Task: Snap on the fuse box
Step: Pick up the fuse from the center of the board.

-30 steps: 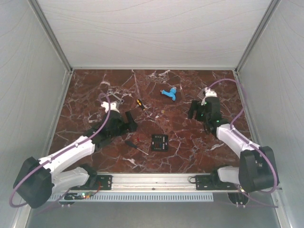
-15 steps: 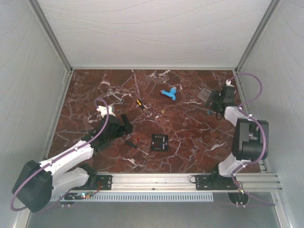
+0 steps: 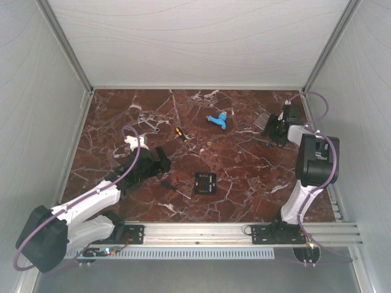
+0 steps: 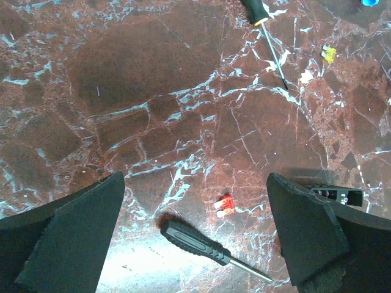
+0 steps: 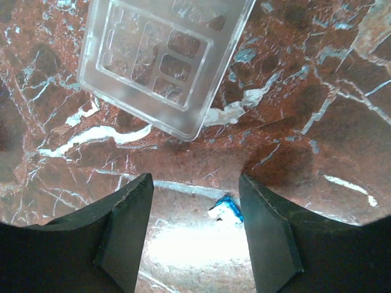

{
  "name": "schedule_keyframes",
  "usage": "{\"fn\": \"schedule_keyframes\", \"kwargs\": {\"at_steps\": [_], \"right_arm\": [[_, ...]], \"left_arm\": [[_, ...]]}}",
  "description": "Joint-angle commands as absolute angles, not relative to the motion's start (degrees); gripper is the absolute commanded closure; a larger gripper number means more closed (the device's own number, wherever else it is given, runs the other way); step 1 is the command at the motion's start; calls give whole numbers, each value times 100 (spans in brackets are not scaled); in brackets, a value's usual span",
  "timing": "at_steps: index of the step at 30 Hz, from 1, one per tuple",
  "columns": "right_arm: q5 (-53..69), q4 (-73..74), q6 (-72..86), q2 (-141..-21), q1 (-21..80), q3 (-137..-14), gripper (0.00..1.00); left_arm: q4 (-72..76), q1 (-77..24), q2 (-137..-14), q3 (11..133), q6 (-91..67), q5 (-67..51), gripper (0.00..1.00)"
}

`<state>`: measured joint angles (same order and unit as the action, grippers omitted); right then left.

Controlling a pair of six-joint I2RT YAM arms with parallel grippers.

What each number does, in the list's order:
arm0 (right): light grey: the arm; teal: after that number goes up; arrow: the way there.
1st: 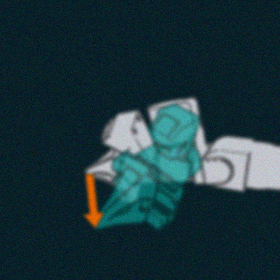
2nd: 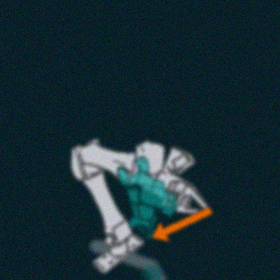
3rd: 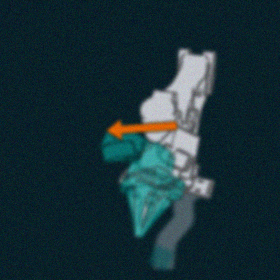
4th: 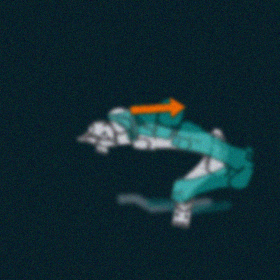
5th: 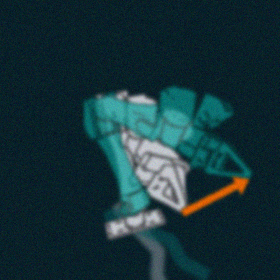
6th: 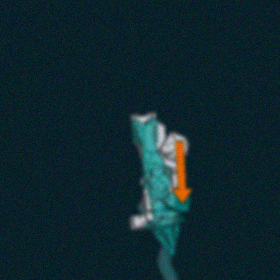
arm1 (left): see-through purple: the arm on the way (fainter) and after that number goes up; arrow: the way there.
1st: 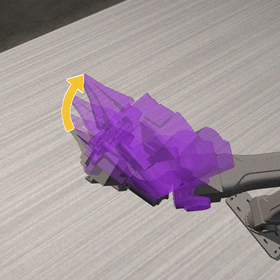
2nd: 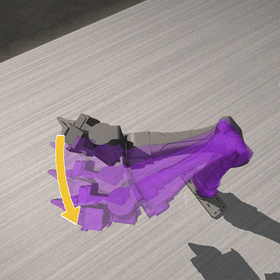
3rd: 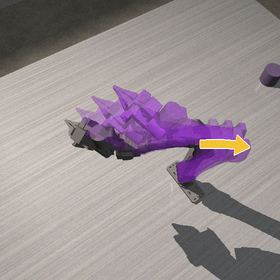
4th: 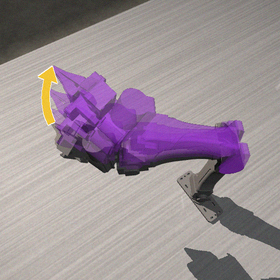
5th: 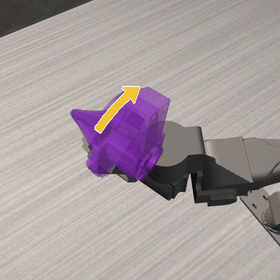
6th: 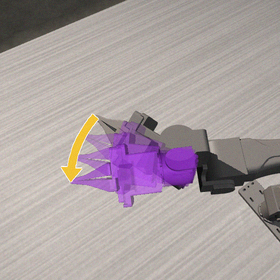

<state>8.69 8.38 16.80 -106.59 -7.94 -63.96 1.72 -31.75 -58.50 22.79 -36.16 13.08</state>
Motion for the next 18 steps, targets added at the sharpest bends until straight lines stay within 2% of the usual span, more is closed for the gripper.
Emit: {"fn": "schedule_keyframes", "kwargs": {"at_steps": [1,18], "right_arm": [[1072,1202,1632,-10513,-810,-6263,45],[1241,1192,1557,-9834,113,-5415,47]], "left_arm": [[453,-3155,-5869,2382,-3529,1270,0],[396,-3151,-5707,2325,-3639,1326,0]]}}
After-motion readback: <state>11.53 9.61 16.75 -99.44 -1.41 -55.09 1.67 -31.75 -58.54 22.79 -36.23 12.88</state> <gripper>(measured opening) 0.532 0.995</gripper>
